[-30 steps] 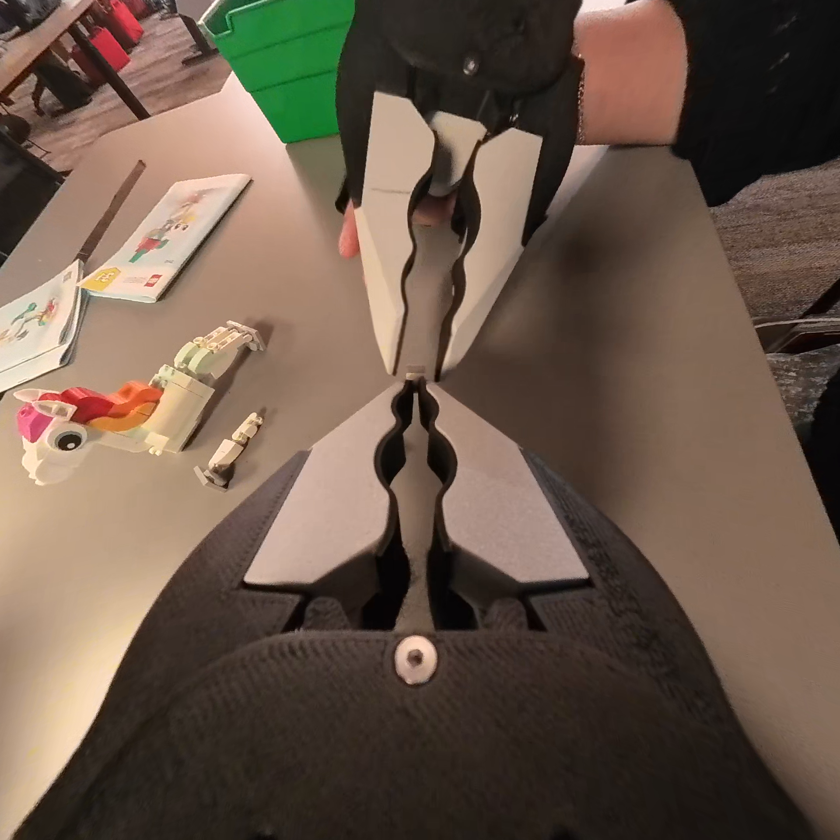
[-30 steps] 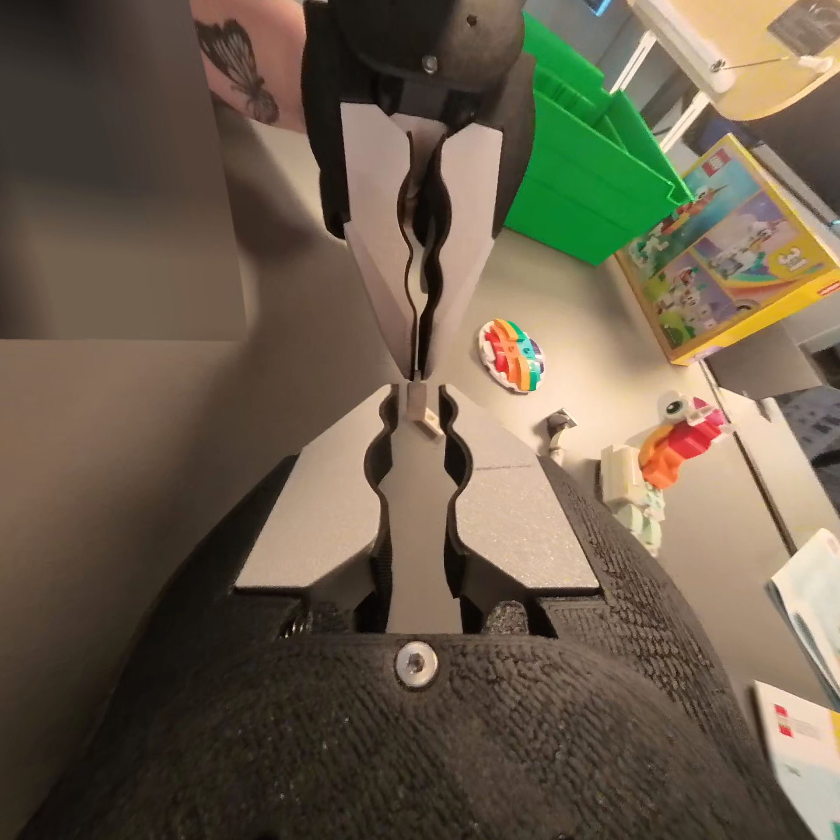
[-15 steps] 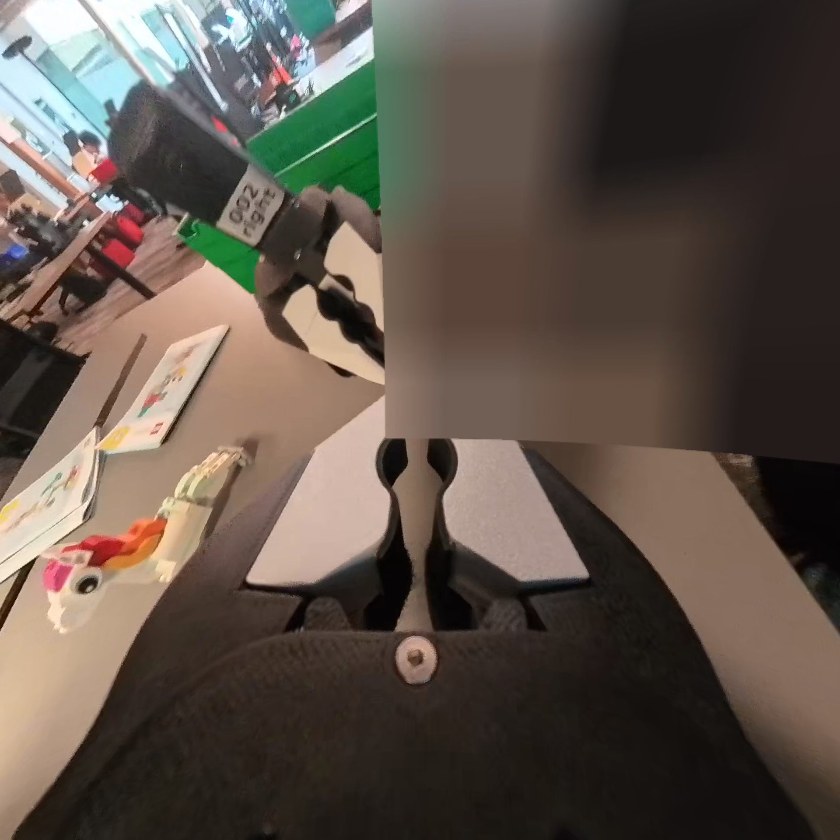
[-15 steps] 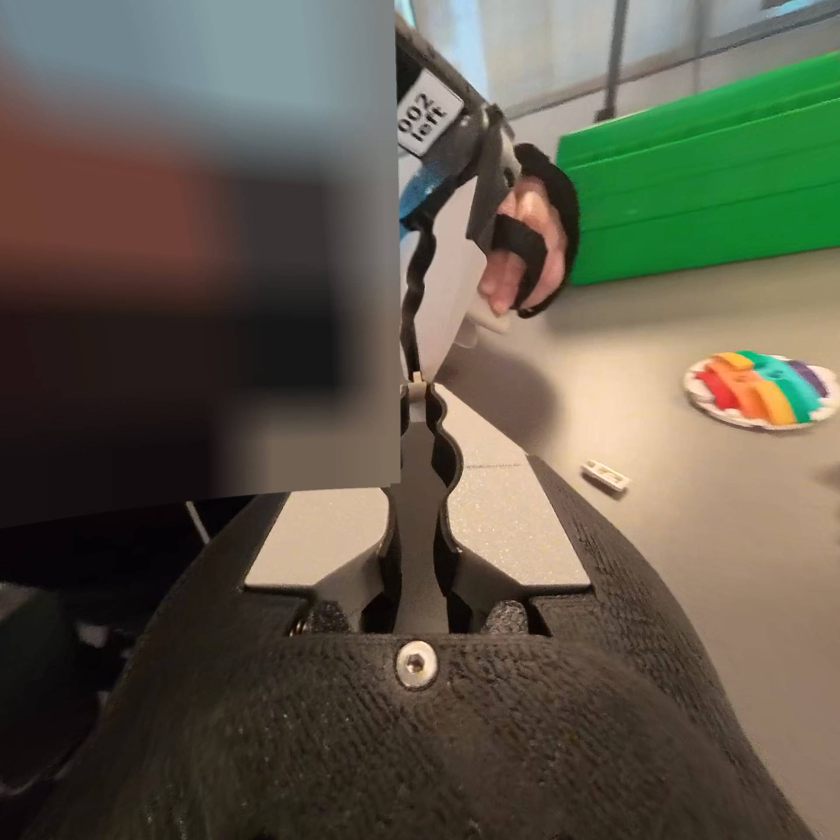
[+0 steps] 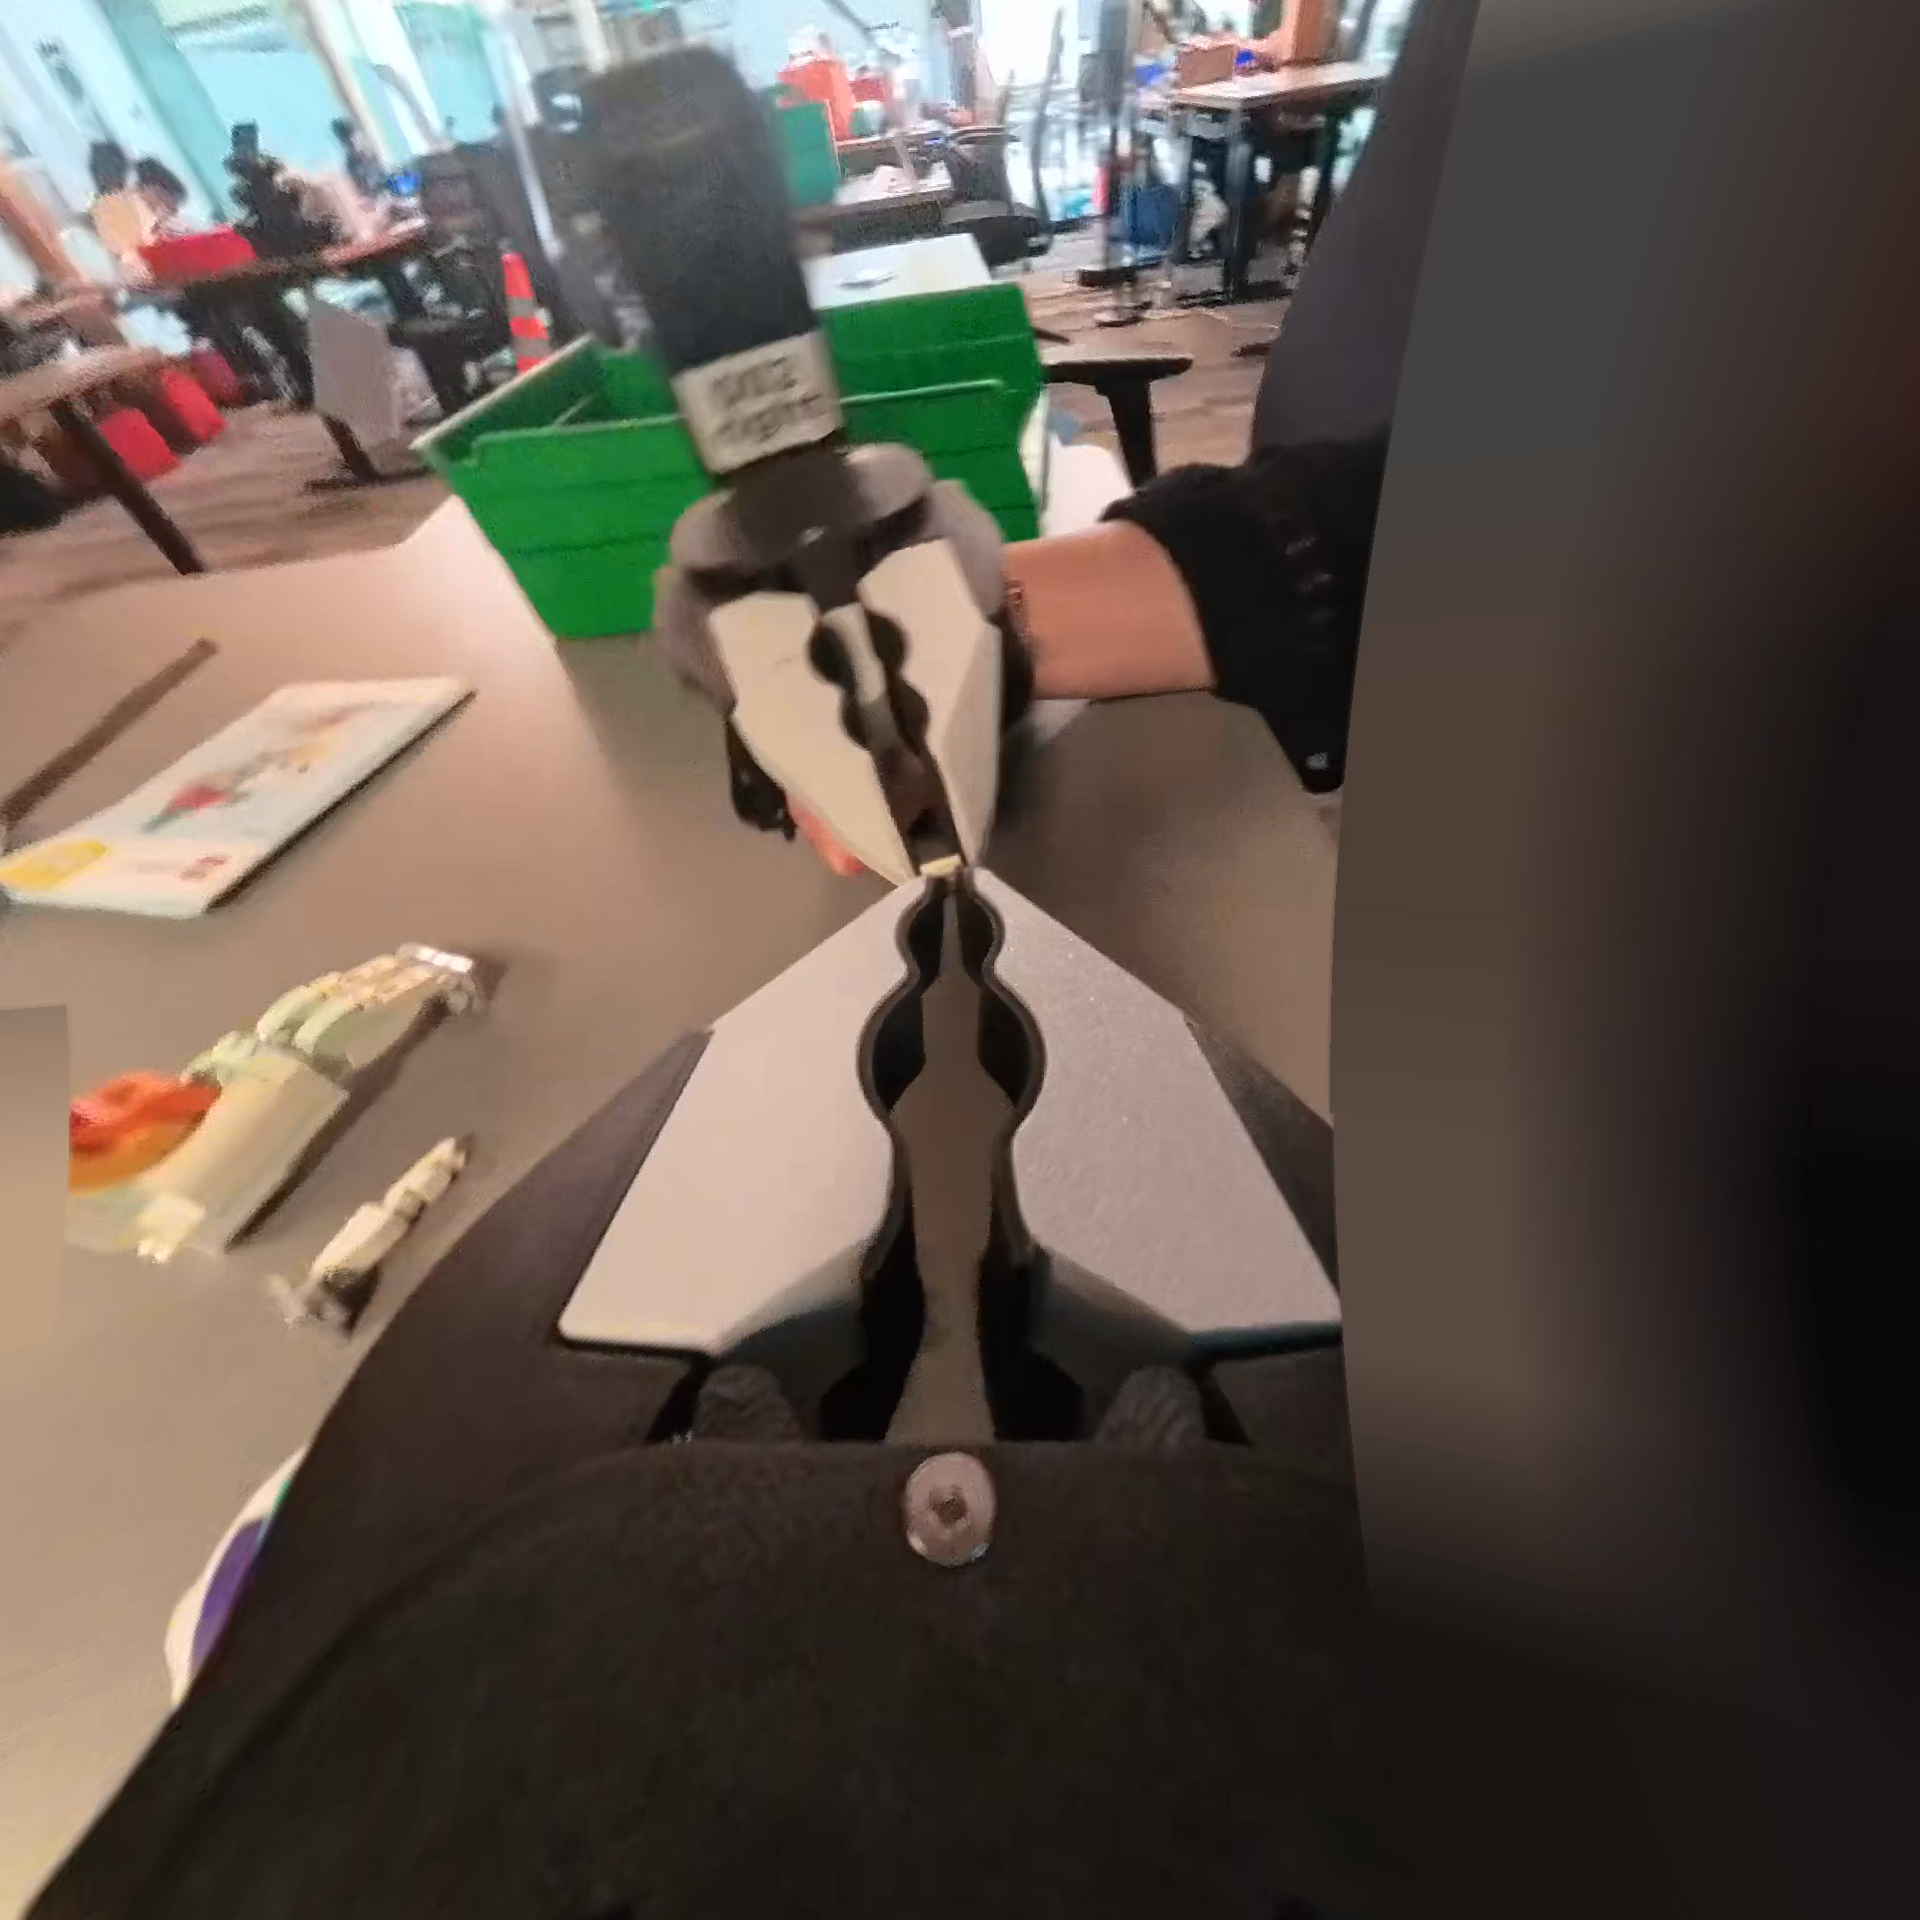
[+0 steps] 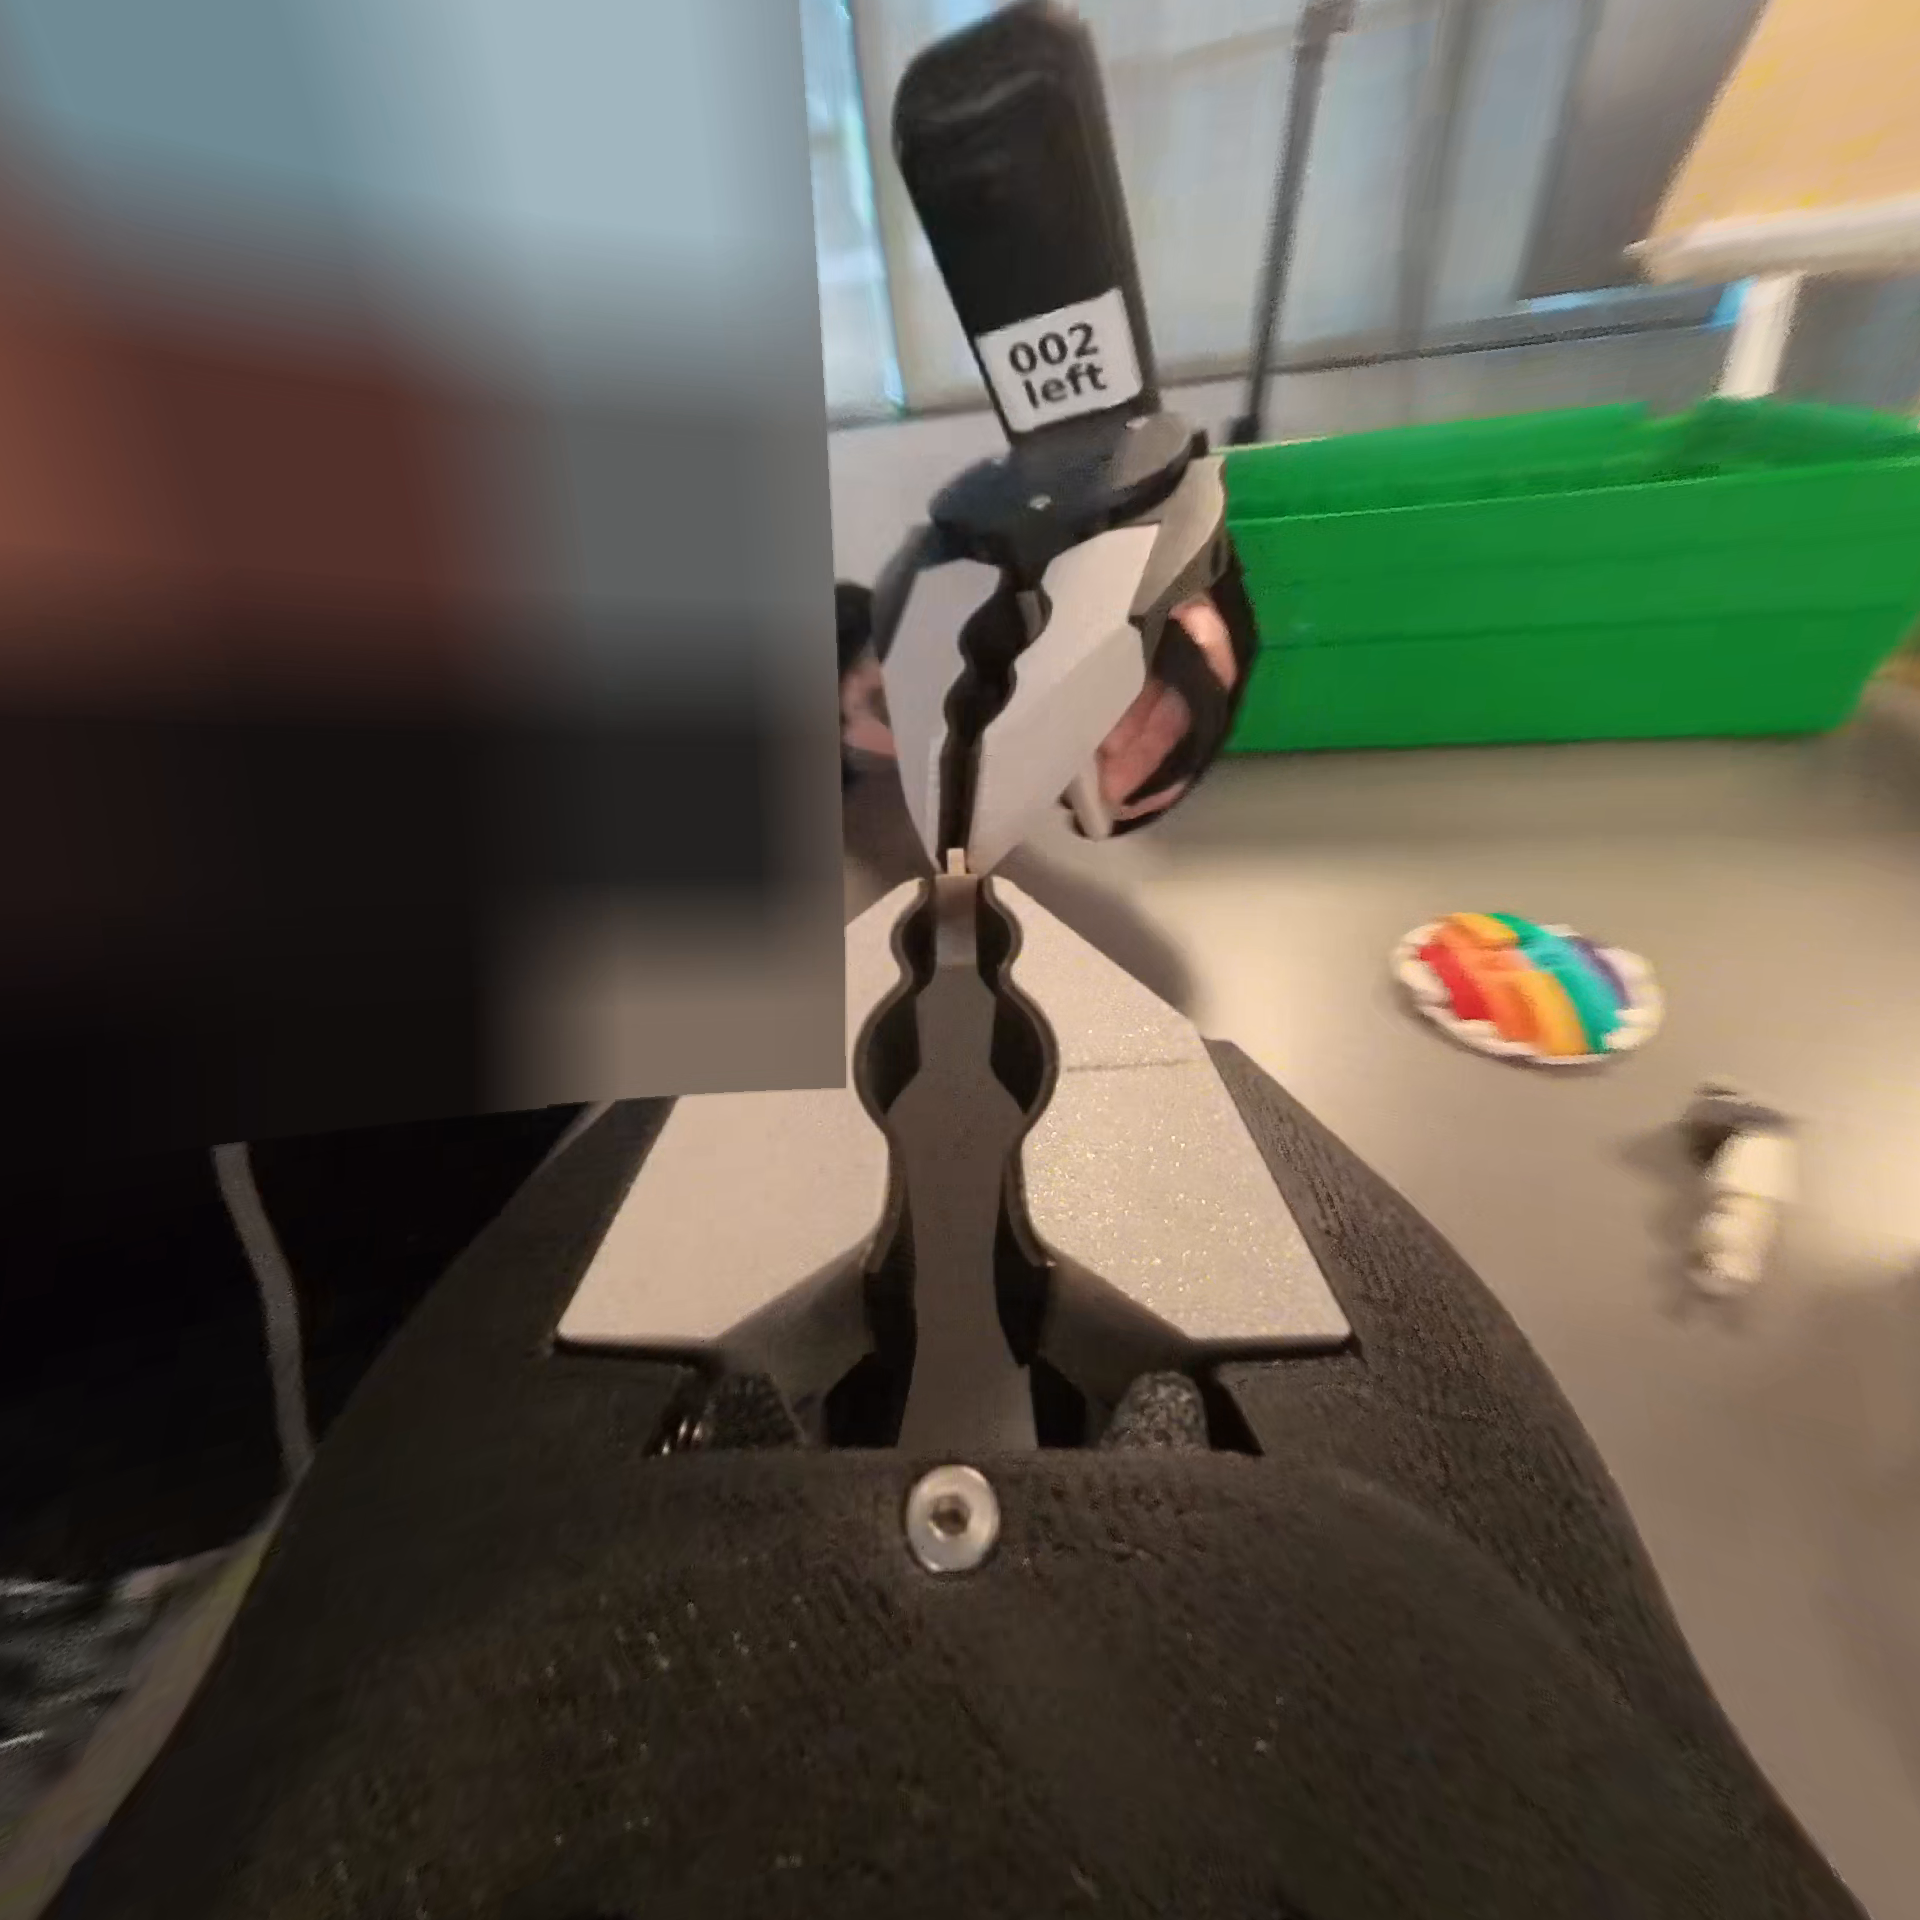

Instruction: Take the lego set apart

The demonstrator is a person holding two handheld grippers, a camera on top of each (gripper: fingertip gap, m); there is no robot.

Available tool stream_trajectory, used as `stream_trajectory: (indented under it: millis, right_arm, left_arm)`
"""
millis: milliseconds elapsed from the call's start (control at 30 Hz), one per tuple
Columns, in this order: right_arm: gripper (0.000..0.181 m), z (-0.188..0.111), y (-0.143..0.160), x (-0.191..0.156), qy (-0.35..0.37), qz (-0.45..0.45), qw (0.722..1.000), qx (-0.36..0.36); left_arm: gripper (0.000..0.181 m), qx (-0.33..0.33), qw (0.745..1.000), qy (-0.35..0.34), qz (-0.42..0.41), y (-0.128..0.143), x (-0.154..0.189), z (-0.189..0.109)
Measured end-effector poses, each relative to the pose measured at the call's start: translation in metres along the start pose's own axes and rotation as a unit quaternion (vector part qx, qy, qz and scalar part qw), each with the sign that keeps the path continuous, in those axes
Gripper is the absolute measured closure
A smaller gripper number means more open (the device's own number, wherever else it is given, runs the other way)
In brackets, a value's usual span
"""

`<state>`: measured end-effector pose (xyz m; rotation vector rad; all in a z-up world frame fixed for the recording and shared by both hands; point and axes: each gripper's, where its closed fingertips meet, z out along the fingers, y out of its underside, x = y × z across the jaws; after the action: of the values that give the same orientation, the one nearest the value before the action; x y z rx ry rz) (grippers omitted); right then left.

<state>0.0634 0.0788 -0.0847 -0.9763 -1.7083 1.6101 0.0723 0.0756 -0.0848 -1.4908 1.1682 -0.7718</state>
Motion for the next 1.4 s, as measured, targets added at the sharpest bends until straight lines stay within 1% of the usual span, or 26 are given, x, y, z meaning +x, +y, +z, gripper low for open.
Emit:
stream_trajectory:
  millis: [33, 100, 133, 167, 200, 233, 300, 367, 433, 500, 600, 700, 733, 833, 867, 1000, 1067, 1100, 1133, 1233, 1267, 1300, 1400]
  right_arm:
    - [0.176, 0.0, 0.001, 0.008, 0.042, -0.046, 0.998, -0.013]
    - [0.176, 0.0, 0.001, 0.019, 0.113, -0.144, 0.982, -0.038]
    - [0.176, 0.0, -0.002, 0.024, 0.145, -0.189, 0.97, -0.042]
    - [0.176, -0.001, -0.006, 0.027, 0.174, -0.236, 0.955, -0.045]
    - [0.176, 0.0, -0.008, 0.028, 0.192, -0.278, 0.94, -0.053]
    - [0.176, 0.001, -0.007, 0.028, 0.205, -0.312, 0.925, -0.065]
    - [0.175, 0.003, -0.005, 0.029, 0.224, -0.369, 0.898, -0.09]
    - [0.176, 0.004, -0.002, 0.031, 0.24, -0.409, 0.873, -0.112]
    - [0.176, 0.004, 0.0, 0.033, 0.251, -0.439, 0.853, -0.128]
    - [0.175, 0.004, 0.001, 0.035, 0.261, -0.463, 0.836, -0.137]
    - [0.175, 0.005, 0.003, 0.035, 0.266, -0.485, 0.819, -0.15]
    - [0.173, 0.003, 0.002, 0.04, 0.29, -0.492, 0.805, -0.16]
    - [0.168, 0.002, 0.001, 0.041, 0.3, -0.493, 0.8, -0.163]
    - [0.159, 0.001, -0.001, 0.04, 0.309, -0.531, 0.768, -0.181]
    - [0.159, 0.002, 0.001, 0.04, 0.307, -0.538, 0.761, -0.19]
    - [0.16, 0.003, 0.005, 0.044, 0.317, -0.564, 0.729, -0.224]
    - [0.165, 0.002, 0.006, 0.047, 0.327, -0.58, 0.707, -0.24]
    - [0.165, 0.001, 0.006, 0.049, 0.329, -0.583, 0.701, -0.245]
    - [0.165, 0.0, 0.006, 0.05, 0.333, -0.581, 0.7, -0.248]
    - [0.163, -0.004, 0.003, 0.052, 0.343, -0.57, 0.707, -0.24]
    - [0.166, -0.005, 0.001, 0.051, 0.344, -0.571, 0.707, -0.238]
    - [0.174, -0.005, 0.0, 0.05, 0.345, -0.573, 0.705, -0.236]
    - [0.175, -0.005, 0.0, 0.051, 0.347, -0.569, 0.708, -0.233]
  left_arm:
    - [0.18, -0.001, 1.0, -0.016, -0.02, 0.003, -0.008, -0.001]
    - [0.177, 0.005, 0.997, -0.021, -0.079, 0.006, -0.018, -0.003]
    - [0.176, 0.015, 0.994, -0.023, -0.108, 0.004, -0.023, -0.004]
    - [0.172, 0.027, 0.991, -0.029, -0.131, 0.002, -0.028, -0.006]
    - [0.164, 0.034, 0.987, -0.031, -0.152, 0.002, -0.032, -0.008]
    - [0.16, 0.037, 0.985, -0.027, -0.167, 0.003, -0.034, -0.008]
    - [0.16, 0.038, 0.983, -0.018, -0.181, 0.005, -0.033, -0.007]
    - [0.173, 0.031, 0.985, -0.016, -0.17, 0.006, -0.03, -0.005]
    - [0.173, 0.014, 0.987, -0.029, -0.155, 0.01, -0.032, -0.004]
    - [0.173, 0.011, 0.988, -0.035, -0.152, 0.01, -0.033, -0.005]
    - [0.174, 0.003, 0.987, -0.037, -0.155, 0.013, -0.034, -0.005]
    - [0.176, -0.021, 0.991, -0.07, -0.113, 0.015, -0.038, -0.006]
    - [0.176, -0.025, 0.991, -0.083, -0.103, 0.015, -0.04, -0.006]
    - [0.176, -0.017, 0.988, -0.094, -0.12, 0.014, -0.044, -0.006]
    - [0.176, -0.015, 0.987, -0.094, -0.13, 0.014, -0.045, -0.007]
    - [0.176, 0.007, 0.982, -0.068, -0.178, 0.012, -0.044, -0.007]
    - [0.176, 0.012, 0.98, -0.049, -0.192, 0.01, -0.04, -0.006]
    - [0.176, 0.013, 0.98, -0.046, -0.195, 0.01, -0.04, -0.006]
    - [0.175, 0.012, 0.98, -0.044, -0.194, 0.011, -0.04, -0.006]
    - [0.175, 0.015, 0.983, -0.044, -0.177, 0.01, -0.039, -0.008]
    - [0.176, 0.017, 0.985, -0.046, -0.166, 0.009, -0.039, -0.009]
    - [0.176, 0.022, 0.987, -0.046, -0.154, 0.007, -0.038, -0.01]
    - [0.176, 0.017, 0.993, -0.065, -0.101, 0.007, -0.038, -0.01]
